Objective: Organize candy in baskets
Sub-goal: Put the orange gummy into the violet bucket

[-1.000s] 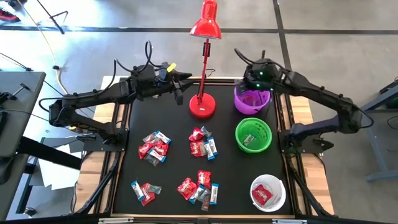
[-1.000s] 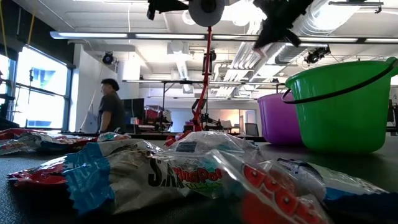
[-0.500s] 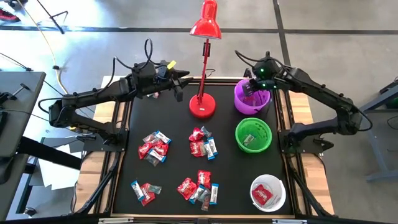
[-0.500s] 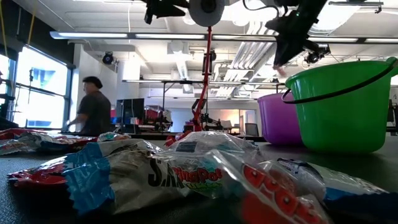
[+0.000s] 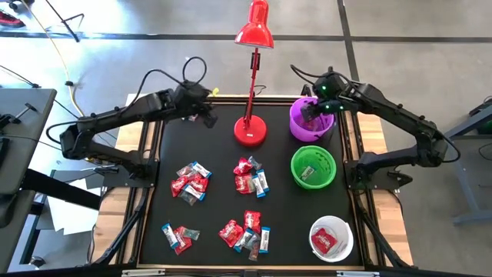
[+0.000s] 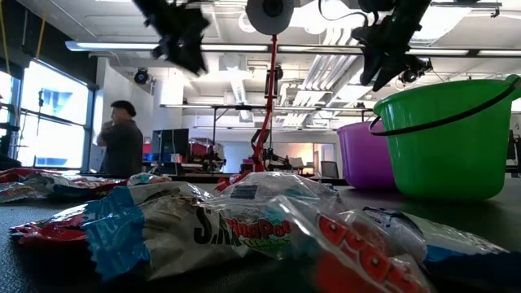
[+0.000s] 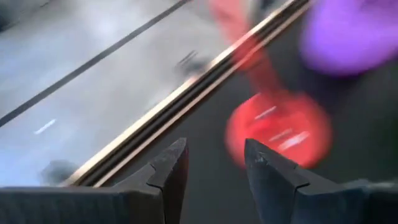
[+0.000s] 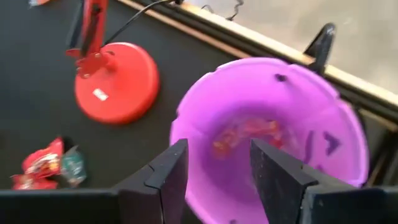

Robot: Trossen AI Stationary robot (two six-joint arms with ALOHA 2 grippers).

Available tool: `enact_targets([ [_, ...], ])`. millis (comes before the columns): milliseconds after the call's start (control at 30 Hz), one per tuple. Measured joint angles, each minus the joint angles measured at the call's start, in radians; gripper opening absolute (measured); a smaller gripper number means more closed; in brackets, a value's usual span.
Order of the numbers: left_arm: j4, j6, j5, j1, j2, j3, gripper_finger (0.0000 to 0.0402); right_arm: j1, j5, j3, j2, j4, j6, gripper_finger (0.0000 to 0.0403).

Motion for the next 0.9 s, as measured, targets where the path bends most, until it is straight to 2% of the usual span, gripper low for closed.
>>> enact_targets([
  [100,-0.067,0.014,-0.051,0.055,0.005,-0.050,0.0145,0.000,-0.030,0.000,0.000,0.013,0.001,0.0161],
  [333,-0.047,0.007,-0.042,0.187,0.087,-0.167,0.0145,0.000,-0.034,0.000,0.000,0.070,0.002,0.0161],
  [500,-0.022,0.009,-0.041,0.265,0.224,-0.170,0.0145,0.000,-0.040,0.000,0.000,0.124,0.038,0.0161],
  [633,-0.023,-0.006,-0.015,0.305,0.330,-0.170,0.0145,0.000,-0.095,0.000,0.000,0.159,0.048,0.0161],
  [767,-0.019,-0.015,0.005,0.328,0.420,-0.170,0.0145,0.001,-0.131,0.000,0.000,0.186,0.085,0.0161],
  [900,0.017,0.046,0.014,0.333,0.483,-0.170,0.0145,0.000,-0.150,0.000,0.000,0.208,0.089,0.0161],
])
